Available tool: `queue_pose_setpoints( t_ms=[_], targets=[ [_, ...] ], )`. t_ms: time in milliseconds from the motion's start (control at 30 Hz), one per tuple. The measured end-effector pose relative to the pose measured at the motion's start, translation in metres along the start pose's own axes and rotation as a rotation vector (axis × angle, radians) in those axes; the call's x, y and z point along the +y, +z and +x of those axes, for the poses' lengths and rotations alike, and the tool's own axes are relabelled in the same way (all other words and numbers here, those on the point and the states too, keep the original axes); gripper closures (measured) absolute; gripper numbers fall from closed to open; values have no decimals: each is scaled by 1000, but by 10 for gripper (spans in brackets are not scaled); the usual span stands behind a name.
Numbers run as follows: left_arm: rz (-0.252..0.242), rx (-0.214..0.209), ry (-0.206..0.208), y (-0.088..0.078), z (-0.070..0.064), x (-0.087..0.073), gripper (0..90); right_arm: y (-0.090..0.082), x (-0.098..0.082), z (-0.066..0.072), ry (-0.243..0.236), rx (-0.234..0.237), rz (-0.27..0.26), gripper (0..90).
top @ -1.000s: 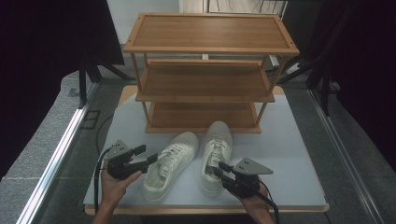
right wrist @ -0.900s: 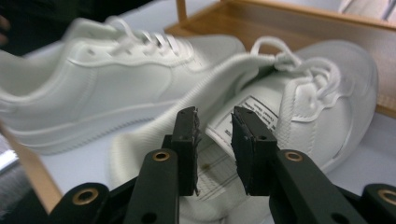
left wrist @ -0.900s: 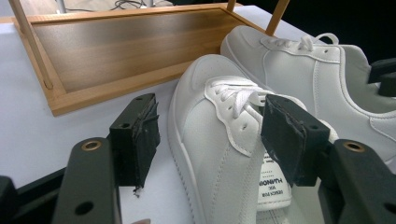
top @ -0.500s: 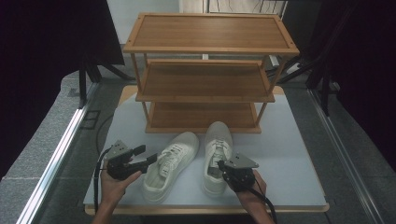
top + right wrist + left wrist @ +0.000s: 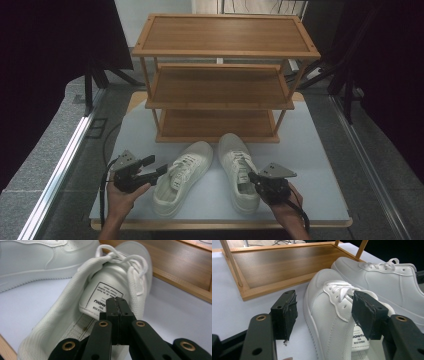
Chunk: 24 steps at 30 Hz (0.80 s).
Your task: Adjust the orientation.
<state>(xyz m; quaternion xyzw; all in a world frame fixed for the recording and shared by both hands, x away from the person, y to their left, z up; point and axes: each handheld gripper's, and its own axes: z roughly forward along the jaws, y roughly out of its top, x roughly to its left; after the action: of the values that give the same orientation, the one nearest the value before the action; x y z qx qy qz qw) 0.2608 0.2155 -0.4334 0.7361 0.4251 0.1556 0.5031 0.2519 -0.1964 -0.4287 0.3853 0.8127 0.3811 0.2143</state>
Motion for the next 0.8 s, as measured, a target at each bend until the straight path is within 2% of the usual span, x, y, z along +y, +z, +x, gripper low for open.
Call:
queue_pose_setpoints(
  t_ms=[233, 367, 400, 433, 467, 533, 567, 600, 633, 667, 700, 733, 800],
  targets=[
    [-1, 0, 0, 0, 0, 0, 368, -10, -2, -15, -1, 27, 21, 888],
    [2, 1, 3, 0, -1, 0, 368, -12, -4, -19, 10, 94, -3, 810],
    [2, 1, 3, 0, -1, 0, 368, -12, -4, -19, 10, 94, -3, 810],
    [-1, 2, 1, 0, -1, 1, 368, -16, -2, -18, 5, 93, -42, 756],
    [-3, 2, 1, 0, 0, 1, 368, -17, 0, -18, 6, 84, -59, 738],
    [-6, 3, -1, -1, 0, 1, 368, -20, 4, -21, 10, 42, -88, 704],
    [-6, 3, -1, -1, 0, 1, 368, -20, 6, -24, 15, 23, -85, 682],
    [-6, 3, -1, -1, 0, 1, 368, -20, 6, -24, 15, 23, -85, 682],
    [-6, 3, -1, -1, 0, 1, 368, -14, 8, -29, 29, 22, -68, 621],
    [-6, 2, 0, -1, 0, 1, 368, -9, 8, -30, 38, 29, -53, 605],
    [-6, 2, 0, -1, 0, 1, 368, -9, 8, -30, 38, 29, -53, 605],
    [-3, 1, 2, 0, 0, 1, 368, 2, 8, -30, 37, 51, -24, 587],
    [-2, 1, 3, 0, 0, 1, 368, 6, 9, -29, 31, 46, -13, 599]
  ],
)
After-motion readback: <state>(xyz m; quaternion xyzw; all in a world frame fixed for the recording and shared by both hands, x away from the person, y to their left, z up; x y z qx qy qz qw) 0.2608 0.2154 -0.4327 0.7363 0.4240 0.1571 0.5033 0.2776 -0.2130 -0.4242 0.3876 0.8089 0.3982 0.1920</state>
